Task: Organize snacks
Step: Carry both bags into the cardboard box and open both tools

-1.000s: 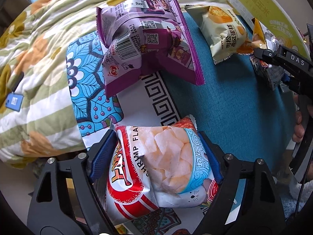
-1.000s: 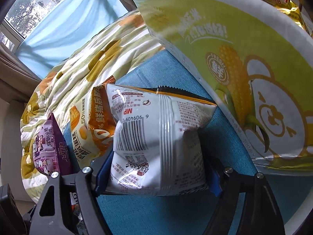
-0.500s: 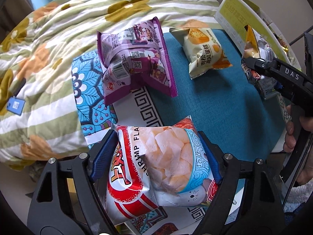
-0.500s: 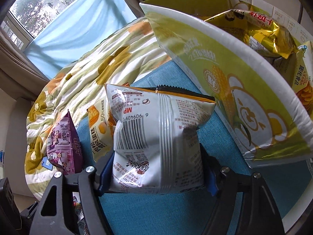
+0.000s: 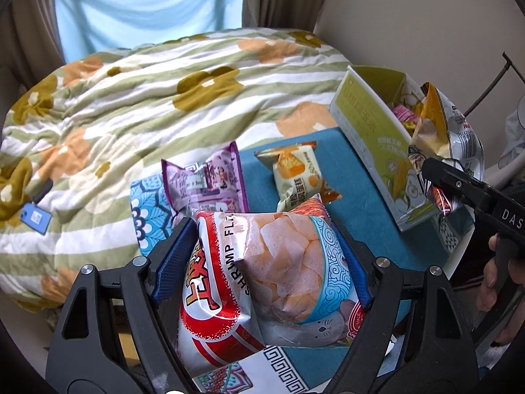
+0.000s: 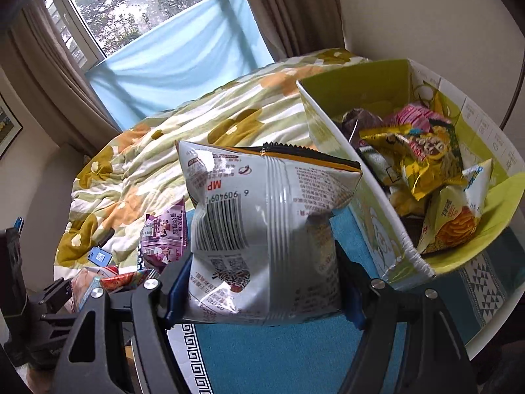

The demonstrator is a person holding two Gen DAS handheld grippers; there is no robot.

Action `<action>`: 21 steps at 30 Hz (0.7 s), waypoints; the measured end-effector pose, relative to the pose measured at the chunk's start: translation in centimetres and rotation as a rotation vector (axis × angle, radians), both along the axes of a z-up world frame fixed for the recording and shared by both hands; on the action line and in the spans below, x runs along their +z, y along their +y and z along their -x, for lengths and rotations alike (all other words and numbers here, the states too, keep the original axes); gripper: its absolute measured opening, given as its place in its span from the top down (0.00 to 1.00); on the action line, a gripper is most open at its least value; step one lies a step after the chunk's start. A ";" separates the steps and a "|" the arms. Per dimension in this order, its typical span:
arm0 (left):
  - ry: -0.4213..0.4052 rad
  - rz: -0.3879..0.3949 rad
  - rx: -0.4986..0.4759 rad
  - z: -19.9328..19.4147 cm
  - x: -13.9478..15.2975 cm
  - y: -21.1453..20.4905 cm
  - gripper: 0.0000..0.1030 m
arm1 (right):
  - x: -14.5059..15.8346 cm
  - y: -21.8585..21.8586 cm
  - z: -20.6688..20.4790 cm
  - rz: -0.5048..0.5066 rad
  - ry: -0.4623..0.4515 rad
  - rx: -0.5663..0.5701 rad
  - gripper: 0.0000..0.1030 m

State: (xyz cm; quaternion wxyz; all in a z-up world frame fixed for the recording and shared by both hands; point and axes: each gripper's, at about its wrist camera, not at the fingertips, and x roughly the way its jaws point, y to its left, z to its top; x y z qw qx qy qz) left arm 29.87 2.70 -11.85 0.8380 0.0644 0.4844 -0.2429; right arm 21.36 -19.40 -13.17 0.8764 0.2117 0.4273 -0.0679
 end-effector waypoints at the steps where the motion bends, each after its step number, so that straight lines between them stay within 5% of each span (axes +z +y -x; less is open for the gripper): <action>1: -0.012 0.007 0.000 -0.1 0.6 -0.6 0.23 | 0.7 -0.2 0.1 0.012 -0.014 0.012 0.32; 13: -0.155 0.062 0.033 -1.6 6.8 -14.3 0.23 | 6.2 -10.0 0.4 0.121 -0.135 0.077 0.32; 21: -0.131 0.097 0.031 -5.1 6.1 -27.3 0.23 | 7.4 -19.9 -1.3 0.121 -0.140 0.136 0.32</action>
